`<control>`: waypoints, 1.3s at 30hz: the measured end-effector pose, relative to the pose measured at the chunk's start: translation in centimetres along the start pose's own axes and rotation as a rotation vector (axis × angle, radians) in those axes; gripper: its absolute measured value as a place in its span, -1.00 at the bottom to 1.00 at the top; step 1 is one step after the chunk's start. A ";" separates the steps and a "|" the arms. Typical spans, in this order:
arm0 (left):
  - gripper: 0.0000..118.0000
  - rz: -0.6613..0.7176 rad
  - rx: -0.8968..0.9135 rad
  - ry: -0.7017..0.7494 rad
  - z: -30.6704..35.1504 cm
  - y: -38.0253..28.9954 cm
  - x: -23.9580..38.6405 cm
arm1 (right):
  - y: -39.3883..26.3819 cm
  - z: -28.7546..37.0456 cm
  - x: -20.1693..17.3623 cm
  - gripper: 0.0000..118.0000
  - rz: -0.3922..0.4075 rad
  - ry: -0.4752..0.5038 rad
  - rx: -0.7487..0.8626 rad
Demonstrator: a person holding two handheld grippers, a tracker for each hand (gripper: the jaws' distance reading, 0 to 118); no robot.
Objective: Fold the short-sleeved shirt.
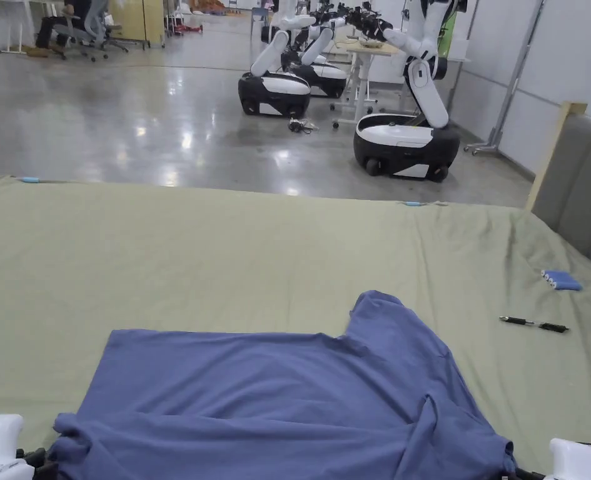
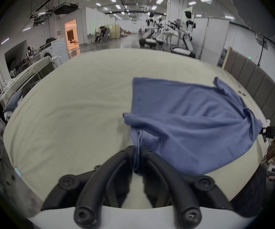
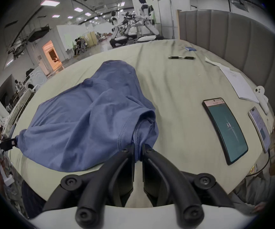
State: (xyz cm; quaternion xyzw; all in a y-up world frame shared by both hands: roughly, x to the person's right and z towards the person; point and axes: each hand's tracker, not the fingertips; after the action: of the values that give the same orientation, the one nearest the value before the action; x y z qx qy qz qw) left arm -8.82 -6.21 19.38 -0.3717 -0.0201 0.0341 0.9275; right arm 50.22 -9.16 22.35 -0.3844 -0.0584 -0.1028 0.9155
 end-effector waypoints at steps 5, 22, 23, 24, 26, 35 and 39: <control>0.17 -0.022 0.284 0.043 6.9 0.0 1.5 | 0.9 4.4 -2.6 0.95 0.092 0.006 0.189; -0.94 -0.155 0.335 -0.008 0.3 0.5 8.4 | -0.1 2.3 -18.4 -0.78 0.316 0.142 0.389; -0.94 -0.169 0.328 0.006 -0.1 1.1 8.3 | -0.1 2.1 -18.4 -0.78 0.325 0.134 0.386; -0.94 -0.158 0.314 0.006 -1.0 2.3 7.6 | 0.0 2.1 -18.2 -0.78 0.330 0.135 0.386; -0.94 -0.162 0.239 0.017 -3.4 5.0 6.2 | 0.3 1.8 -17.9 -0.78 0.327 0.140 0.374; -0.01 -0.167 0.003 0.105 -19.1 16.1 3.3 | 0.6 -0.4 -16.1 -0.78 0.288 0.111 0.302; -0.01 -0.066 -0.146 0.149 -25.3 17.5 1.3 | 0.5 -1.9 -15.2 -0.78 0.286 0.090 0.250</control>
State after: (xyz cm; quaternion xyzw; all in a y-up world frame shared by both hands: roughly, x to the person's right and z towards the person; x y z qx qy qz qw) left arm -6.75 -10.95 -10.98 -0.4389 0.0342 -0.0256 0.8975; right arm 35.61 -8.01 17.90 -0.2673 0.0254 0.0194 0.9631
